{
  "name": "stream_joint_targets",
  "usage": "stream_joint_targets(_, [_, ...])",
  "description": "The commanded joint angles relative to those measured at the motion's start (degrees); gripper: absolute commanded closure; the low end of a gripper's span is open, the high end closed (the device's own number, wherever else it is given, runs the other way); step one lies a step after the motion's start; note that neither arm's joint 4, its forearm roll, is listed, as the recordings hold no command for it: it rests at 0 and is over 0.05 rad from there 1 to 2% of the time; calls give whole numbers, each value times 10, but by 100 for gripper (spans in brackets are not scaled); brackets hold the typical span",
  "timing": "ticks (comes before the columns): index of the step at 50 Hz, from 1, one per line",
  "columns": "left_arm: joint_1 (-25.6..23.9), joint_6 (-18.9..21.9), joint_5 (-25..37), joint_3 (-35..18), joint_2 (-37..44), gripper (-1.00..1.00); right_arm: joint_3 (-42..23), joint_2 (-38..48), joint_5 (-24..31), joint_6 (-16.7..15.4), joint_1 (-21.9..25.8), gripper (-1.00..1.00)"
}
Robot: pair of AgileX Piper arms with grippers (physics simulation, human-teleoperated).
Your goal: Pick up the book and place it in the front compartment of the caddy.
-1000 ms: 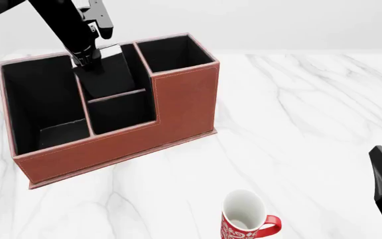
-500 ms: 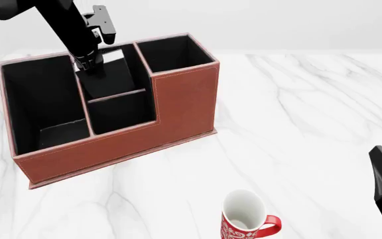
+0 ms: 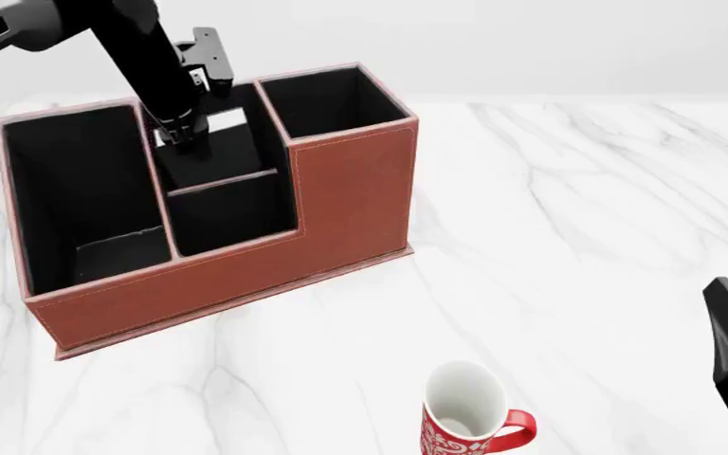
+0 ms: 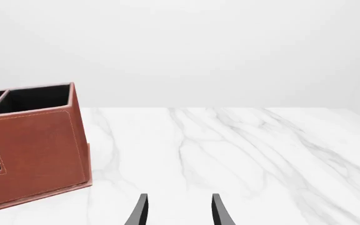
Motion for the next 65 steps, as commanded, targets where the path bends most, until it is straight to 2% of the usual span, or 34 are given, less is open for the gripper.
stream_joint_targets(1, [-10,10,0,-12,7,100,1,-1,1,0,0,-100])
stream_joint_targets(25, [-8,21,0,-7,16,100,1,-1,1,0,0,-100])
stream_joint_targets(26, [-8,20,0,-6,16,-100,1,-1,1,0,0,-100])
stream_joint_targets(51, [1,29,0,2,0,-100,1,-1,1,0,0,-100])
stream_joint_targets(65, [3,34,0,32,-40,-100,1,-1,1,0,0,-100])
